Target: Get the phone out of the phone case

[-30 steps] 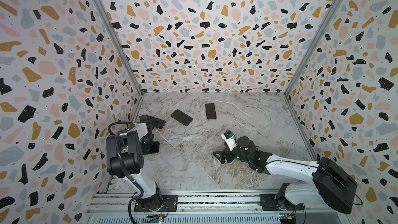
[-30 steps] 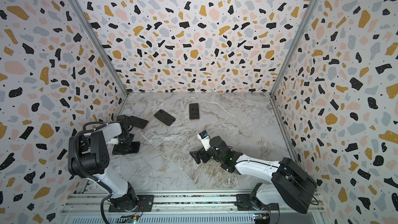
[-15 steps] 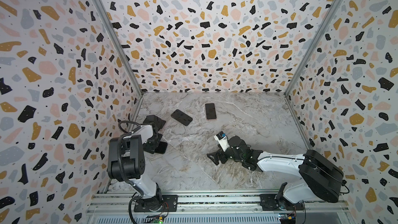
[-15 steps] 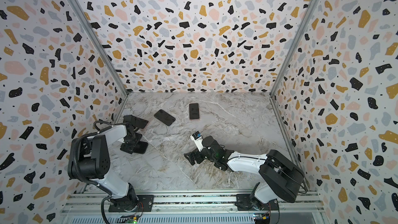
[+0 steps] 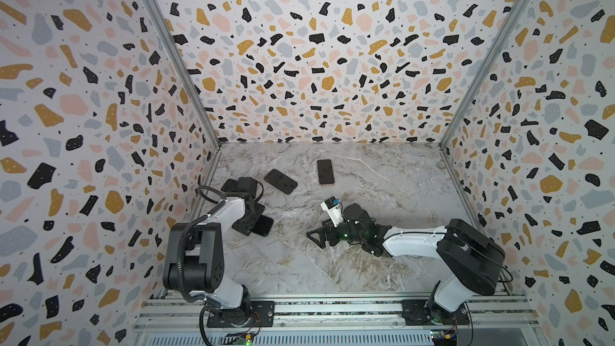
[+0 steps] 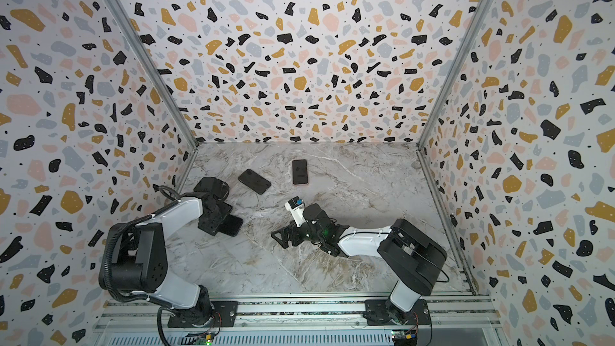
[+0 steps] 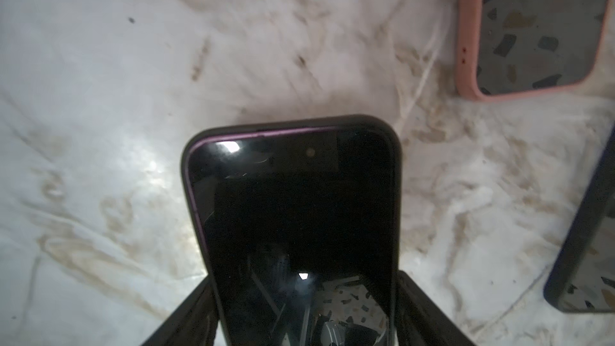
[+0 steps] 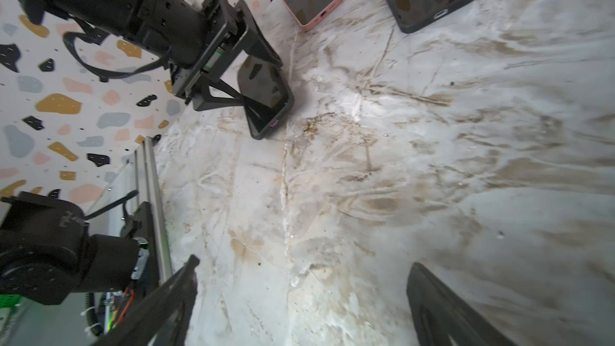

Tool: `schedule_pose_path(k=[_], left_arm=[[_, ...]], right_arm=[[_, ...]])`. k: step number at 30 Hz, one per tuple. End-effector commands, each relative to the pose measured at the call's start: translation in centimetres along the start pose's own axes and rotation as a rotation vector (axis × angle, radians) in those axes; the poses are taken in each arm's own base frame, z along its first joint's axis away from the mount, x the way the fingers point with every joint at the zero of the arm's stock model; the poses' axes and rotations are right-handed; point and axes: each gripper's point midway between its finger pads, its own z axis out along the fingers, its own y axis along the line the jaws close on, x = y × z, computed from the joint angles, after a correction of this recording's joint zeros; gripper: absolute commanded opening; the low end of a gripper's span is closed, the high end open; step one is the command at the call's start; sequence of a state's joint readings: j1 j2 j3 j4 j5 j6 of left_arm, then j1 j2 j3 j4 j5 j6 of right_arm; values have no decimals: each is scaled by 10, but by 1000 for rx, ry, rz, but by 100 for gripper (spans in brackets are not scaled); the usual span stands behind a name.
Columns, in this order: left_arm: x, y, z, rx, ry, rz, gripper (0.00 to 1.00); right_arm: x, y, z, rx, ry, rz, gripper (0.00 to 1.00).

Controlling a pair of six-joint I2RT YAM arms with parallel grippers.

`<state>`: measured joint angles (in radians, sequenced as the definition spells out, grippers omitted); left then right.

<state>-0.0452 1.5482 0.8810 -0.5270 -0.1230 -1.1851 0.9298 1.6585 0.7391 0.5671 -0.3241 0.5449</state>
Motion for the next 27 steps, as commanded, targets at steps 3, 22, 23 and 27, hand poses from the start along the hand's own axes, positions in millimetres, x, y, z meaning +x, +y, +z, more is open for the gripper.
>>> schedule_pose_path(k=[3, 22, 23, 27], left_arm=[[26, -26, -12, 101, 23, 77, 51], [113, -76, -50, 353, 97, 232, 51], [117, -77, -50, 362, 100, 239, 51], [128, -83, -54, 403, 122, 246, 51]], right_arm=[[-20, 31, 15, -162, -38, 60, 100], [-24, -3, 33, -245, -124, 347, 86], [-27, -4, 30, -254, -144, 358, 84], [-30, -10, 29, -244, -150, 373, 74]])
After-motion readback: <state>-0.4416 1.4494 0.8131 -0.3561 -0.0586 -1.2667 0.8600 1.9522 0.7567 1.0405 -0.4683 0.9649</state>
